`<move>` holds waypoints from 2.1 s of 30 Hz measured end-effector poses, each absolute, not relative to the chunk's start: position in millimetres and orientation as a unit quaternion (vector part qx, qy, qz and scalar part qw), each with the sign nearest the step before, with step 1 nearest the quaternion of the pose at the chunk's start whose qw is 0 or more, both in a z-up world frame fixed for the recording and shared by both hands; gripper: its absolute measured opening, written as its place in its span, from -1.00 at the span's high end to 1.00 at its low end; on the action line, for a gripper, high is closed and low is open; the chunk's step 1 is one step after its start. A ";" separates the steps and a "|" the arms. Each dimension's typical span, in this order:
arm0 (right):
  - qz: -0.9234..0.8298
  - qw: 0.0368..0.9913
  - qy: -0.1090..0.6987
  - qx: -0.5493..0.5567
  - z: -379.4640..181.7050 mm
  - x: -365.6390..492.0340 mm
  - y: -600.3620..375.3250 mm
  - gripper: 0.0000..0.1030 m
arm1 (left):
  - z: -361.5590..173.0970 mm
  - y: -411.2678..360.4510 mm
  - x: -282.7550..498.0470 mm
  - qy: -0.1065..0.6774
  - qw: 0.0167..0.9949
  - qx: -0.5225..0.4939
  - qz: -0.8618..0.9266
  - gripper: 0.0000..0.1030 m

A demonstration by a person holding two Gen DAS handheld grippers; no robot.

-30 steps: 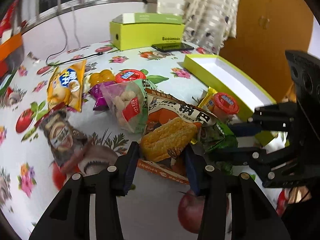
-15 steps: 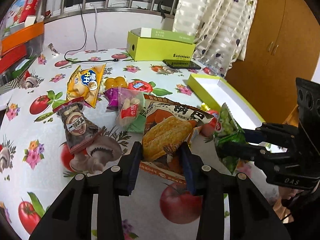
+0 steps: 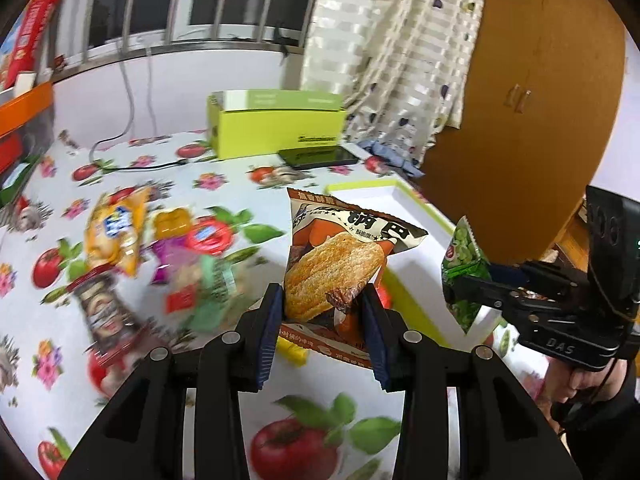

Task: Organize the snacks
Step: 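Carry both packets to the white tray and open both tools to release, then grasp the clear peanut bag with the left tool while the right tool grasps the red jelly cup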

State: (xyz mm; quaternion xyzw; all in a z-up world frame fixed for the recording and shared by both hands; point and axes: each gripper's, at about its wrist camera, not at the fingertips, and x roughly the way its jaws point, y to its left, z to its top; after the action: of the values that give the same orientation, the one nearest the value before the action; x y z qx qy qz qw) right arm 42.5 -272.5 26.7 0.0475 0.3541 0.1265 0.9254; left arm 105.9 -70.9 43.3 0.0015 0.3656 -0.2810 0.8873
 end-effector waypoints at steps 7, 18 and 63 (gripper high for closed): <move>0.068 0.922 0.375 0.065 11.0 51.4 -312.7 0.48 | 39.8 -120.9 125.9 0.377 0.872 0.021 -0.310 0.22; 0.030 0.914 0.396 0.079 -5.8 64.8 -339.3 0.47 | 24.3 -182.0 144.9 0.401 0.848 0.042 -0.344 0.22; 0.054 0.920 0.378 0.093 11.2 28.1 -332.1 0.16 | 19.1 -54.4 104.5 0.415 0.885 -0.021 -0.208 0.17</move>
State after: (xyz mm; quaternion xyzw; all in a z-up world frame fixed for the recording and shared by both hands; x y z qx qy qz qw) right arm 28.1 -332.1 11.2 0.0927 0.3776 0.0537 0.9197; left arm 104.5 -54.4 19.1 -0.0215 0.4153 -0.2076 0.8854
